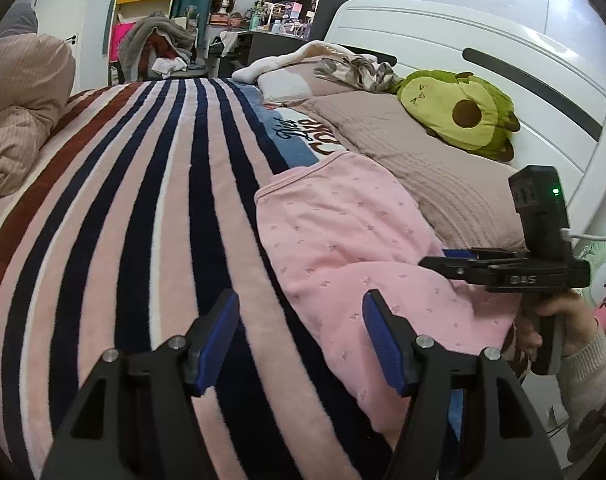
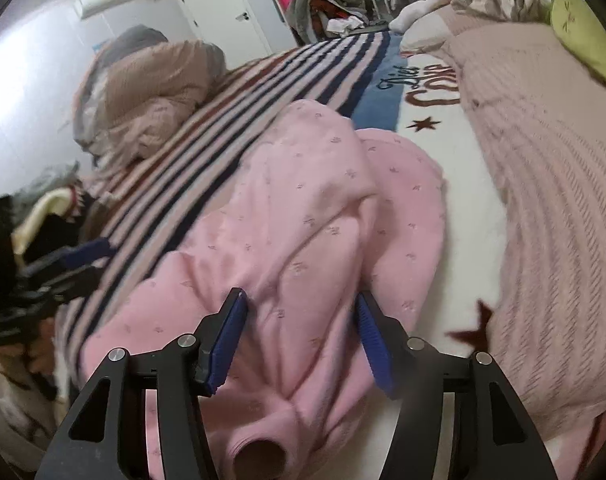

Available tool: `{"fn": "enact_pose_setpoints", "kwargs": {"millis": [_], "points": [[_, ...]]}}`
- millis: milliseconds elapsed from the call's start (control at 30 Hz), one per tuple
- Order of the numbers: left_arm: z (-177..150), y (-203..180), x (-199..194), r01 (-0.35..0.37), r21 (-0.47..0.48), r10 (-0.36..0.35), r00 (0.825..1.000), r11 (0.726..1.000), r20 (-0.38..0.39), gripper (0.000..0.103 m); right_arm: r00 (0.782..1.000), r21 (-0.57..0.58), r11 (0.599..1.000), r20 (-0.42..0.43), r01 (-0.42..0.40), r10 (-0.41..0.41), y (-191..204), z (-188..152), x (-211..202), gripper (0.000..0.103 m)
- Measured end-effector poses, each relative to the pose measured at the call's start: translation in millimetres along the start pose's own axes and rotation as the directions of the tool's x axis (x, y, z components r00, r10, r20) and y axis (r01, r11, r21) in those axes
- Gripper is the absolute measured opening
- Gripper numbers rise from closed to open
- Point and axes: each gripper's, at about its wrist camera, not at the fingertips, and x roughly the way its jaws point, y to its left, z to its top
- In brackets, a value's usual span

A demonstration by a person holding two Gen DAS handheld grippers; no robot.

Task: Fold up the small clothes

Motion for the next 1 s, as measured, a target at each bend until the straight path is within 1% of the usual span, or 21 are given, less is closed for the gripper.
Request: {"fn": "enact_pose_setpoints", "kwargs": {"millis": [33, 100, 167, 200, 233, 267, 333, 400, 467, 600, 700, 733, 767, 800, 833, 867, 967, 1000], "points": [[-0.2, -0.2, 0.2, -0.004, -0.001, 0.004, 1.000, 1.000, 0.000, 0.061, 0.999, 0.012, 0.999, 0.000, -0.032, 0.032, -0.4, -0.3, -0.7, 0.052], [-0.9, 0.8, 0.1, -0.014, -0.004, 0.014, 1.000, 1.000, 0.003, 0.061, 0.998, 0.023, 0.998, -0.011, -0.066, 0.066, 1.5, -0.8, 1.6, 0.052], [-0.6, 0.9, -0.3, -0.023, -0.005, 0.023, 1.000, 1.000, 0.007, 0.063, 0.998, 0.021, 0.998, -0.017, -0.061, 0.061, 5.2, -1.2, 5.8, 0.050], [-0.5, 0.5, -1.0, -0.028, -0.003, 0.028, 1.000, 1.000, 0.009, 0.064, 0.999, 0.011, 0.999, -0.021, -0.049, 0.049, 7.7, -1.4, 7.4, 0.042], [-0.4, -0.2, -2.0, -0.033, -0.001, 0.033, 0.999, 0.999, 0.012, 0.065, 1.000, -0.010, 1.000, -0.017, -0.023, 0.023, 10.8, -1.8, 7.6, 0.032], [-0.2, -0.6, -2.5, -0.039, 0.002, 0.039, 0.999, 0.999, 0.014, 0.065, 1.000, -0.024, 1.000, -0.012, -0.005, 0.004, 12.7, -1.7, 7.7, 0.026], [-0.4, -1.7, -3.2, -0.044, 0.005, 0.044, 0.999, 0.999, 0.017, 0.065, 1.000, -0.048, 0.999, 0.015, 0.025, -0.025, 17.1, -1.5, 2.3, 0.011], [-0.1, -2.7, -3.5, -0.044, 0.006, 0.044, 0.999, 0.999, 0.018, 0.065, 0.998, -0.066, 0.997, 0.042, 0.047, -0.044, 20.7, -1.0, -3.6, 0.010], [0.0, -3.8, -4.3, -0.046, 0.009, 0.045, 0.999, 0.999, 0.020, 0.065, 0.994, -0.089, 0.993, 0.074, 0.084, -0.077, 25.4, 0.0, -12.4, 0.009], [0.2, -4.7, -5.0, -0.052, 0.017, 0.051, 0.998, 0.999, 0.023, 0.066, 0.986, -0.078, 0.990, 0.125, 0.116, -0.106, 24.4, 3.7, -31.1, 0.009], [0.4, -6.5, -3.8, -0.052, 0.018, 0.052, 0.998, 0.998, 0.020, 0.066, 0.980, -0.078, 0.984, 0.133, 0.162, -0.151, 22.5, 4.3, -39.5, 0.009], [0.3, -7.5, -3.3, -0.054, 0.019, 0.053, 0.998, 0.998, 0.019, 0.066, 0.978, -0.074, 0.982, 0.129, 0.174, -0.164, 20.9, 2.6, -39.9, 0.009], [0.2, -8.3, -1.7, -0.057, 0.020, 0.057, 0.998, 0.998, 0.016, 0.066, 0.979, -0.067, 0.981, 0.108, 0.180, -0.172, 17.5, 0.0, -36.7, 0.009], [0.3, -8.6, -0.9, -0.058, 0.020, 0.058, 0.998, 0.998, 0.013, 0.066, 0.980, -0.060, 0.982, 0.090, 0.181, -0.175, 14.8, -2.3, -33.2, 0.011], [0.2, -9.3, 1.0, -0.058, 0.022, 0.058, 0.998, 0.998, 0.008, 0.066, 0.981, -0.051, 0.982, 0.072, 0.181, -0.177, 12.3, -4.8, -29.5, 0.017], [0.2, -10.1, 2.2, -0.059, 0.023, 0.059, 0.998, 0.998, 0.005, 0.066, 0.982, -0.040, 0.982, 0.051, 0.182, -0.180, 8.8, -8.6, -24.7, 0.019], [0.9, -11.5, 8.3, -0.063, 0.028, 0.064, 0.998, 0.998, -0.010, 0.066, 0.984, -0.018, 0.985, 0.060, 0.169, -0.168, 3.4, -13.6, -28.9, 0.030], [1.7, -12.1, 9.9, -0.064, 0.028, 0.065, 0.998, 0.998, -0.014, 0.066, 0.985, -0.005, 0.987, 0.069, 0.161, -0.161, 0.9, -13.9, -33.1, 0.036]]}}
